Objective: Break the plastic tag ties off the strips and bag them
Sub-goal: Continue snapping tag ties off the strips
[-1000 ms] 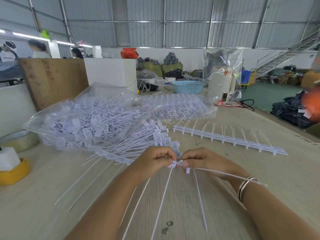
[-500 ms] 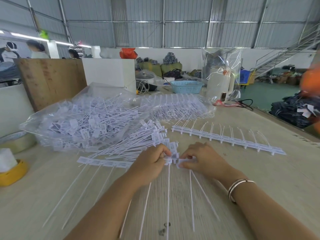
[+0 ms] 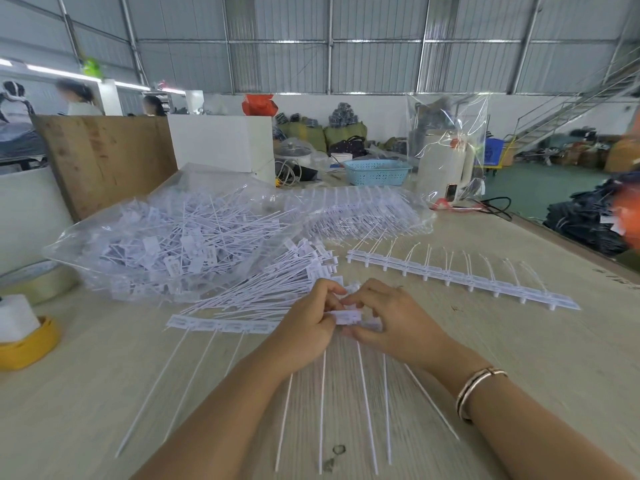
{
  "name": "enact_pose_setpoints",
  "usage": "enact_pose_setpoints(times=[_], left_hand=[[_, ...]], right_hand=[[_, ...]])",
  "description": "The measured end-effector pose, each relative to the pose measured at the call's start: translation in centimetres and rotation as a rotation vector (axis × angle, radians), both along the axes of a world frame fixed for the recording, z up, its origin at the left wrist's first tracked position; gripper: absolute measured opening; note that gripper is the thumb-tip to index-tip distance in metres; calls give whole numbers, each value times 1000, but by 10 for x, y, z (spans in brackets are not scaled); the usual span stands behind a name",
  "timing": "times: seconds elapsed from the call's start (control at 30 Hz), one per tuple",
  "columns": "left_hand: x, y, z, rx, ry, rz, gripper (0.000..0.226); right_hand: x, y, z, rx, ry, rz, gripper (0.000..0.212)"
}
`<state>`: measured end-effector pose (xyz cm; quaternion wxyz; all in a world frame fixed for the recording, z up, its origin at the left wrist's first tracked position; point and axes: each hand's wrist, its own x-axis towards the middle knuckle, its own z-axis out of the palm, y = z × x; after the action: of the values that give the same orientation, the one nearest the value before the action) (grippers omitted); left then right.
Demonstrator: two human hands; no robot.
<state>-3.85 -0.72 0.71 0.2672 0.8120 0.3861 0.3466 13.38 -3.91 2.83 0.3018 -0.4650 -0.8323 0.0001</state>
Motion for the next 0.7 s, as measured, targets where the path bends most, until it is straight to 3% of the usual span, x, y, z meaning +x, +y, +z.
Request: enact_pose_setpoints(times=[0.13, 0.3, 0.5, 0.7], left_hand=[[4, -6, 1, 54, 4, -28, 47], [-7, -1, 3, 235, 295, 171, 14], [-8, -1, 2, 92, 127, 43, 18], [-9, -6, 10, 157, 55, -76, 12]], right_hand=[[2, 0, -1, -68, 47, -40, 36], [8, 0, 2, -50, 33, -37, 24], [2, -1, 3, 20, -201, -132, 18], [13, -2, 6, -58, -95, -25, 18]])
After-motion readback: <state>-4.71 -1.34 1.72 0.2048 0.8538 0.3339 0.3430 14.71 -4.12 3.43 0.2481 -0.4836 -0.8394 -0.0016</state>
